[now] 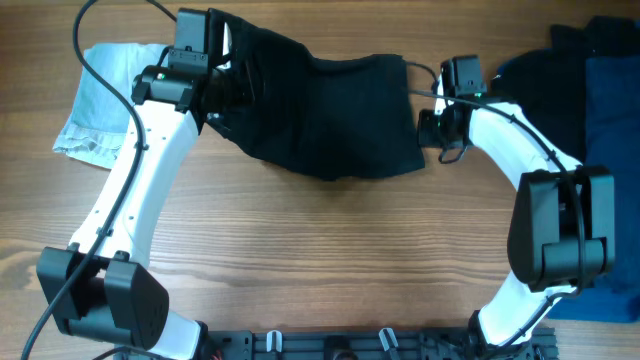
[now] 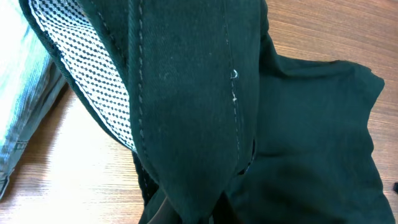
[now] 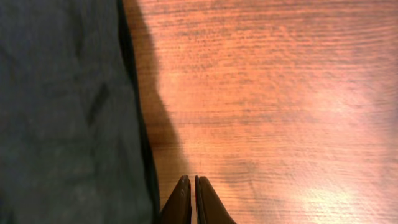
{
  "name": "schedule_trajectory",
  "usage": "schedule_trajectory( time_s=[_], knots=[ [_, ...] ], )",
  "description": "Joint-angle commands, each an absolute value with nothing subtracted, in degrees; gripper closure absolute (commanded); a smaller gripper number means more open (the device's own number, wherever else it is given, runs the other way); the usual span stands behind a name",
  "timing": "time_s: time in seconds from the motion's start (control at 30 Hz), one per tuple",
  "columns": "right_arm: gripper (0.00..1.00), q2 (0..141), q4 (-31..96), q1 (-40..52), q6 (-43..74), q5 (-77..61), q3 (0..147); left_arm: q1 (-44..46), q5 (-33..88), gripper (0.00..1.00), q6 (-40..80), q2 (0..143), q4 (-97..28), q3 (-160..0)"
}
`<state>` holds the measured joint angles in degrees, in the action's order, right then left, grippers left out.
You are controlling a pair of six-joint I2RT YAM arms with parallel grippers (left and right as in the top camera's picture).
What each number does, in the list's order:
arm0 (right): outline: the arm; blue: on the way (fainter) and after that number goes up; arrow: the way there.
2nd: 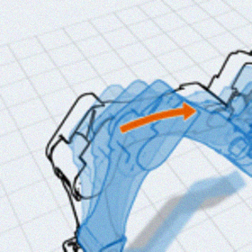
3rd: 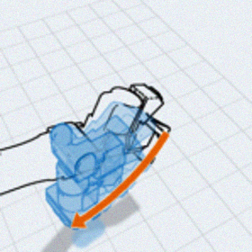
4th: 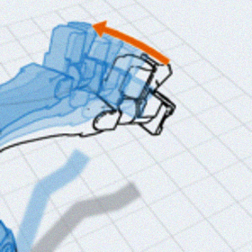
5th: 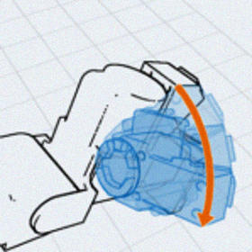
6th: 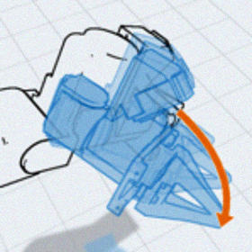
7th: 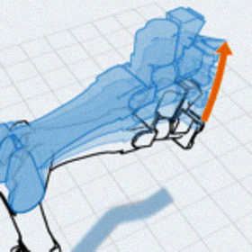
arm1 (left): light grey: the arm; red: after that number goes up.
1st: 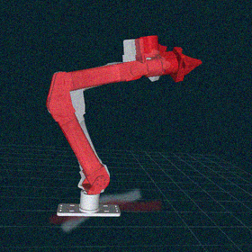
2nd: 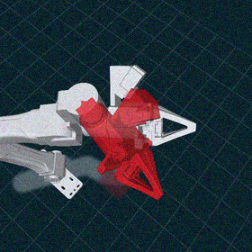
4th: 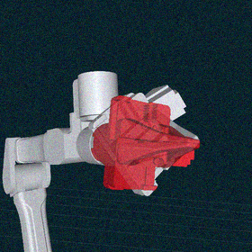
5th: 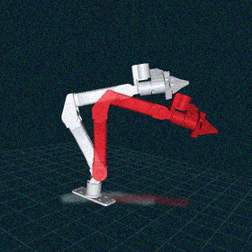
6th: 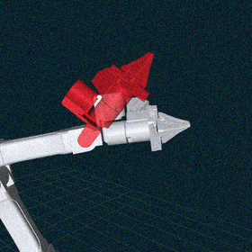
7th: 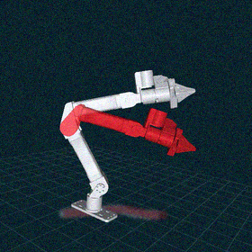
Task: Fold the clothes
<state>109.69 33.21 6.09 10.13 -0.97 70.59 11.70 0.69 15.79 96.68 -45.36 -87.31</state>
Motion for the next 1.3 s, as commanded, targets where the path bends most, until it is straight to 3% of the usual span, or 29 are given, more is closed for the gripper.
schedule_trajectory(
  time_s=[0.0, 0.33, 0.6, 1.27],
  knots=[
    [0.96, 110.48, 28.45, 6.13, 9.15, -1.96, 65.41, 12.91, 0.56, 0.96, 17.21, 95.70, -44.38, -89.34],
    [0.96, 104.84, 32.51, 3.68, 7.16, -8.51, 69.23, 17.54, 0.54, 0.96, 17.47, 95.72, -43.03, -91.77],
    [0.96, 102.35, 32.40, 3.79, 6.13, -15.44, 67.02, 24.36, 1.52, 0.96, 21.71, 104.31, -38.39, -91.77],
    [0.96, 114.78, 27.03, 3.79, 6.20, -17.87, 66.61, 31.31, 7.64, 0.93, 27.51, 104.81, -31.11, -93.89]
  ],
)
